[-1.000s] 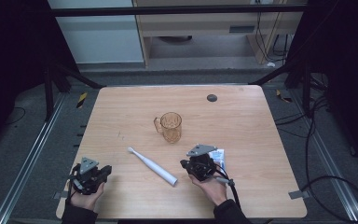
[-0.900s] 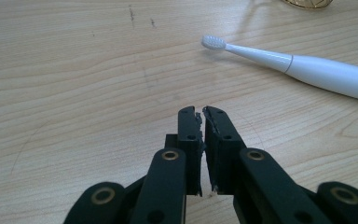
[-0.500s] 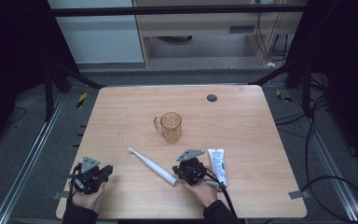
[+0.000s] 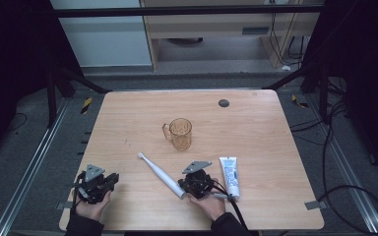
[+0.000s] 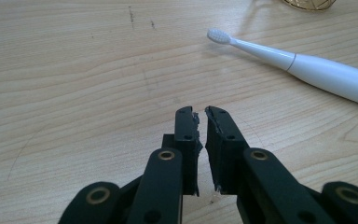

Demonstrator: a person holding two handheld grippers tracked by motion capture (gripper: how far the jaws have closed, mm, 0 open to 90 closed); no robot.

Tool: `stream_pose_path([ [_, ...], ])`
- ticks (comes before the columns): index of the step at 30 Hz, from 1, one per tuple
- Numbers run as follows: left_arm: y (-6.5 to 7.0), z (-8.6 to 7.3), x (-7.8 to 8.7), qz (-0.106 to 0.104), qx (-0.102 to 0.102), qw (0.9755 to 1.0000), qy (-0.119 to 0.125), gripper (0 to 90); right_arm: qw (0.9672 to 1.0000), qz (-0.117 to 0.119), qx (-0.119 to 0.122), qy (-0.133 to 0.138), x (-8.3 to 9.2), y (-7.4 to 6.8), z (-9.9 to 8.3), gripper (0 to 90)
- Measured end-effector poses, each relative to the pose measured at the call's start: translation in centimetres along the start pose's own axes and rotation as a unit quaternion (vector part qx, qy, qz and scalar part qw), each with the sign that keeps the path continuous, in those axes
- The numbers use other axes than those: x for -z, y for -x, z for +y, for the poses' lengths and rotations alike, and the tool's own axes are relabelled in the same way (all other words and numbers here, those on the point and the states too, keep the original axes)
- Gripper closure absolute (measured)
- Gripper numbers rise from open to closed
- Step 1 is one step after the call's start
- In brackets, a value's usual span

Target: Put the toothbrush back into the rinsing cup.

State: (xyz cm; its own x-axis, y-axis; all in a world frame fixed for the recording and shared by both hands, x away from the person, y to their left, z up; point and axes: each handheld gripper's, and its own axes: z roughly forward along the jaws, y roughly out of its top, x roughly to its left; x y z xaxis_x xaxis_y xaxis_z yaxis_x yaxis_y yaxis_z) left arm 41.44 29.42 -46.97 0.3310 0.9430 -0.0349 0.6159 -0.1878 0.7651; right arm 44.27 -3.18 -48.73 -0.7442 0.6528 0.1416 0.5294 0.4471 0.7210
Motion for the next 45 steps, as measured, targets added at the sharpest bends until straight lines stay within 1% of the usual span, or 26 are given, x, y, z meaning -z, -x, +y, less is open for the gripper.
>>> stream_pose_path([
  [3, 0.0, 0.0, 0.0, 0.001, 0.0, 1.0, -0.001, 81.7, 1.0, 0.006, 0.004, 0.0, -0.1, -0.4, 0.0, 90.0],
  [10, -0.1, 0.0, 0.0, 0.001, 0.0, 1.0, -0.001, 82.0, 0.9998, 0.017, 0.005, -0.002, -0.7, -1.2, 0.1, 90.0],
  [13, -0.1, 0.0, 0.0, 0.002, -0.001, 1.0, -0.003, 82.0, 0.9997, 0.022, 0.008, 0.003, -0.9, -1.5, 0.1, 90.0],
  [16, 0.0, 0.0, 0.0, 0.002, -0.002, 1.0, -0.003, 82.1, 0.9997, 0.025, 0.006, 0.002, -1.1, -1.7, 0.1, 90.0],
  [27, 0.0, 0.0, -0.1, 0.002, -0.002, 1.0, -0.003, 82.2, 0.9994, 0.033, 0.011, -0.002, -1.5, -2.3, 0.1, 90.0],
  [31, 0.0, 0.1, -0.1, 0.002, -0.003, 1.0, -0.003, 82.5, 0.9995, 0.03, 0.008, 0.004, -1.2, -2.1, 0.2, 90.0],
  [32, 0.0, 0.1, -0.1, 0.001, 0.0, 1.0, -0.001, 82.6, 0.9996, 0.026, 0.007, 0.013, -0.6, -1.8, 0.4, 89.9],
  [33, 0.0, 0.1, -0.1, -0.001, 0.001, 1.0, 0.0, 82.6, 0.9996, 0.026, 0.007, 0.013, -0.6, -1.8, 0.4, 89.9],
  [34, 0.1, 0.3, -0.1, -0.004, 0.003, 1.0, 0.001, 82.9, 0.9995, 0.017, 0.007, 0.024, 0.2, -1.4, 0.6, 89.3],
  [35, 0.1, 0.3, -0.1, -0.004, 0.003, 1.0, 0.001, 83.0, 0.9995, 0.017, 0.007, 0.024, 0.2, -1.4, 0.6, 89.3],
  [36, 0.2, 0.5, -0.1, -0.007, 0.004, 1.0, 0.003, 83.0, 0.9993, 0.001, 0.004, 0.038, 1.4, -0.5, 1.0, 86.7],
  [37, 0.2, 0.5, -0.1, -0.007, 0.004, 1.0, 0.003, 82.8, 0.9989, -0.01, 0.002, 0.045, 2.1, 0.0, 1.2, 85.6],
  [39, 0.7, 1.1, -0.1, -0.011, -0.003, 0.9999, 0.008, 82.6, 0.9979, -0.029, -0.002, 0.057, 3.5, 1.1, 1.5, 82.0],
  [40, 0.7, 1.1, -0.1, -0.011, -0.003, 0.9999, 0.008, 82.3, 0.9979, -0.029, -0.002, 0.057, 3.5, 1.1, 1.5, 82.0],
  [41, 1.4, 1.5, -0.3, -0.016, -0.01, 0.9998, 0.01, 82.1, 0.9964, -0.053, -0.004, 0.066, 4.9, 2.4, 1.6, 79.3],
  [42, 1.8, 1.7, -0.4, -0.02, -0.014, 0.9997, 0.01, 81.7, 0.9955, -0.065, -0.006, 0.069, 5.6, 3.0, 1.6, 77.6],
  [43, 1.8, 1.7, -0.4, -0.02, -0.014, 0.9997, 0.01, 81.2, 0.9945, -0.075, -0.008, 0.073, 6.3, 3.6, 1.5, 75.9],
  [44, 2.5, 2.1, -0.7, -0.025, -0.026, 0.9993, 0.01, 80.8, 0.9934, -0.084, -0.01, 0.077, 6.9, 4.2, 1.4, 74.4],
  [45, 2.9, 2.3, -0.9, -0.028, -0.031, 0.9991, 0.009, 80.2, 0.9924, -0.094, -0.011, 0.079, 7.5, 4.8, 1.1, 72.7],
])
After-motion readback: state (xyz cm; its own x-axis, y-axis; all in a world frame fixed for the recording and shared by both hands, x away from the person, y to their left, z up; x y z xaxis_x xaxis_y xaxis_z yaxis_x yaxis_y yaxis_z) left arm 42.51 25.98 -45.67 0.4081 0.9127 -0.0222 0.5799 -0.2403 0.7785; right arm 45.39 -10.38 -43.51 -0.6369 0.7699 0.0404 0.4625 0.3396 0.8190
